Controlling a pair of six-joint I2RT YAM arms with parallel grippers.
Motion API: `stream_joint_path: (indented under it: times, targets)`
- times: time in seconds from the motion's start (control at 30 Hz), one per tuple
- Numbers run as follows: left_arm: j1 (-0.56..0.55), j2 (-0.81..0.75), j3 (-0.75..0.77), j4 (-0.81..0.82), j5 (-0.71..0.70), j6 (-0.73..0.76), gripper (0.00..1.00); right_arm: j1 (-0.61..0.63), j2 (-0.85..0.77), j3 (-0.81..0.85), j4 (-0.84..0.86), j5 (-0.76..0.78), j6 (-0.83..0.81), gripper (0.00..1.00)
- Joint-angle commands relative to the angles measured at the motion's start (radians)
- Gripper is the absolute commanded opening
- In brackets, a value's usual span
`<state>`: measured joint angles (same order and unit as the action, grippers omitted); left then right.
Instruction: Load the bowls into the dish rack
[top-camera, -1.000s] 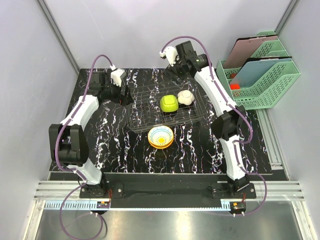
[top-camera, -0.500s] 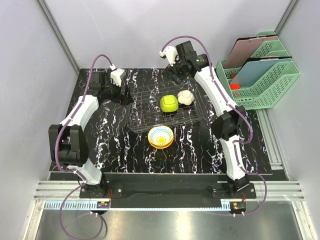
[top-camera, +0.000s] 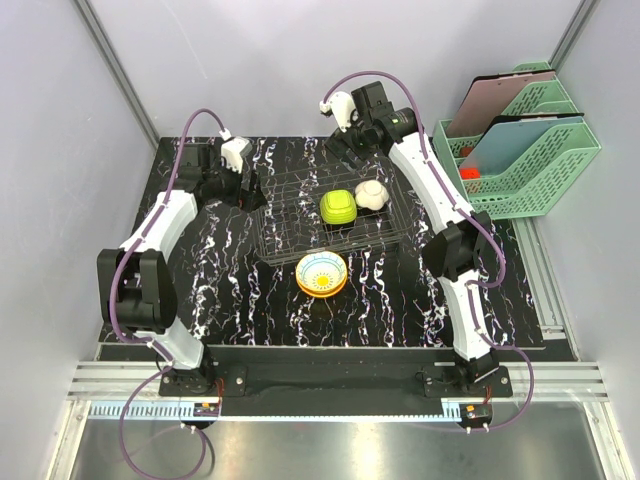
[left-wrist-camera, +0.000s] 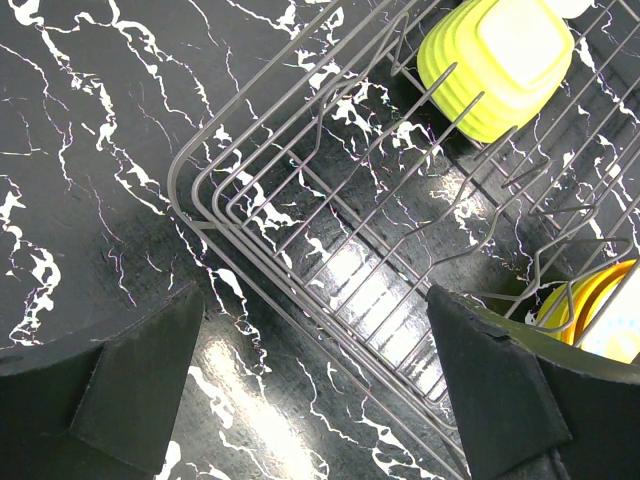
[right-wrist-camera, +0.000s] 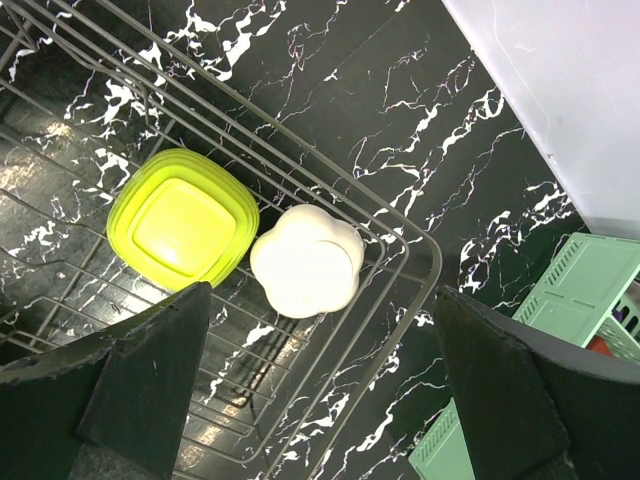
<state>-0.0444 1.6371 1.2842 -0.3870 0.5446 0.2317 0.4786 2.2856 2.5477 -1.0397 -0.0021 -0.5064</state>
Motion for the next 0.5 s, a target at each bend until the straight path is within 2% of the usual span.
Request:
stream_joint_path:
  times: [0.0,0.47]
  targets:
    - [0.003,-0.043,0.012,0.04,-0.009,0.012,0.99,-0.005,-0.064,0.042,0.04,-0.003,0.029,1.0]
    - [0.005,-0.06,-0.003,0.043,-0.009,0.011,0.99,-0.012,-0.057,0.04,0.041,-0.007,0.043,1.0]
